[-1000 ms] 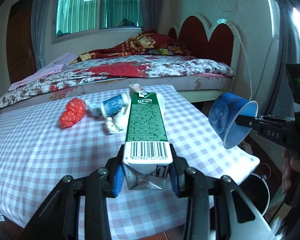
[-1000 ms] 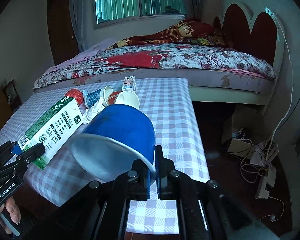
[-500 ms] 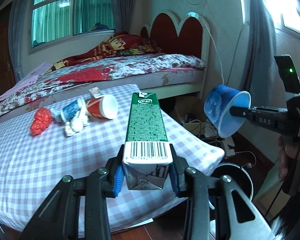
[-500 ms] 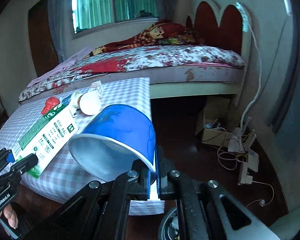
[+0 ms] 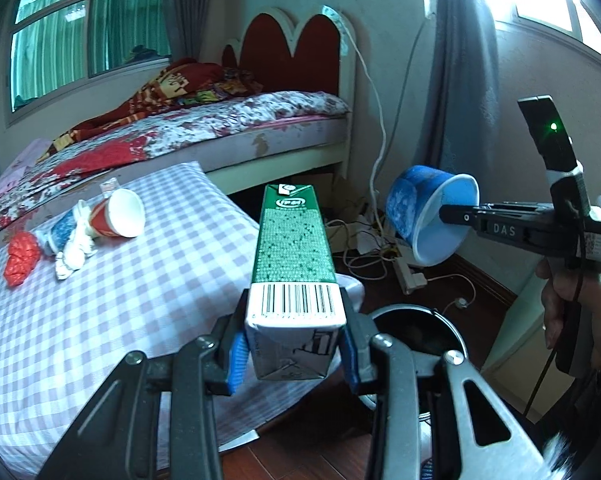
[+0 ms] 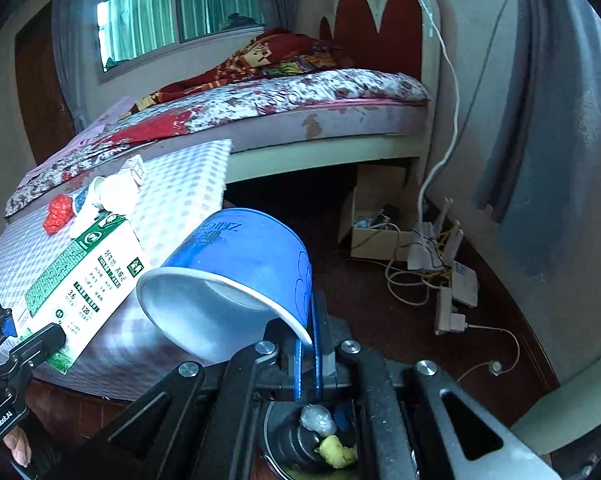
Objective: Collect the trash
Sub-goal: 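Carry the blue cup and green carton over the black bin, then open both tools over the bin to drop the blue cup and green carton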
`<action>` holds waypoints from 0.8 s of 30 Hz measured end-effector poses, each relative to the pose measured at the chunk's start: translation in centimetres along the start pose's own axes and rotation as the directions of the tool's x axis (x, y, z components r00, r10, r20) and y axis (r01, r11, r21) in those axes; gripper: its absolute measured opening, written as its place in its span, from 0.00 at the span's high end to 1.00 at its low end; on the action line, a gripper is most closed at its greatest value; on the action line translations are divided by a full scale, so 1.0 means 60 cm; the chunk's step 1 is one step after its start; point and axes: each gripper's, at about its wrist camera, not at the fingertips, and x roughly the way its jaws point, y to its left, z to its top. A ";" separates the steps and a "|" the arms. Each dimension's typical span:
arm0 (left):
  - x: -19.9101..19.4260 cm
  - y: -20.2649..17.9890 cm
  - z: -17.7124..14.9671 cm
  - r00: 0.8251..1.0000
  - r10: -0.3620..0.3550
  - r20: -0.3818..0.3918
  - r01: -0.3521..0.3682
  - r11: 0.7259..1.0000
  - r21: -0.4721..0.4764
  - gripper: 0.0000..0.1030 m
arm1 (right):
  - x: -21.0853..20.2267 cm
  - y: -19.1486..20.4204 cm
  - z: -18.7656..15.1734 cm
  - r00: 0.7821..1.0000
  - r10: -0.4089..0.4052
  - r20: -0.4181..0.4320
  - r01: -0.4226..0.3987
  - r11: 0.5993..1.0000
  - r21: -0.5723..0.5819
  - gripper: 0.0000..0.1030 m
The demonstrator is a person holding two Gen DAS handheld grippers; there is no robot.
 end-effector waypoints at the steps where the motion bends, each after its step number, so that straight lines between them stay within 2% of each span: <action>1: 0.003 -0.009 -0.002 1.000 -0.011 -0.006 0.011 1.000 0.007 0.62 | -0.002 -0.010 -0.005 1.000 -0.006 -0.006 0.006 1.000 0.006 0.96; 13: 0.045 -0.107 -0.030 0.986 -0.127 -0.103 0.134 0.989 0.061 0.62 | -0.005 -0.107 -0.080 0.991 -0.092 -0.096 0.097 0.994 0.046 0.96; 24: 0.103 -0.160 -0.070 0.951 -0.197 -0.239 0.216 0.975 0.056 0.62 | 0.043 -0.142 -0.143 0.963 -0.123 -0.240 0.127 0.992 0.005 0.96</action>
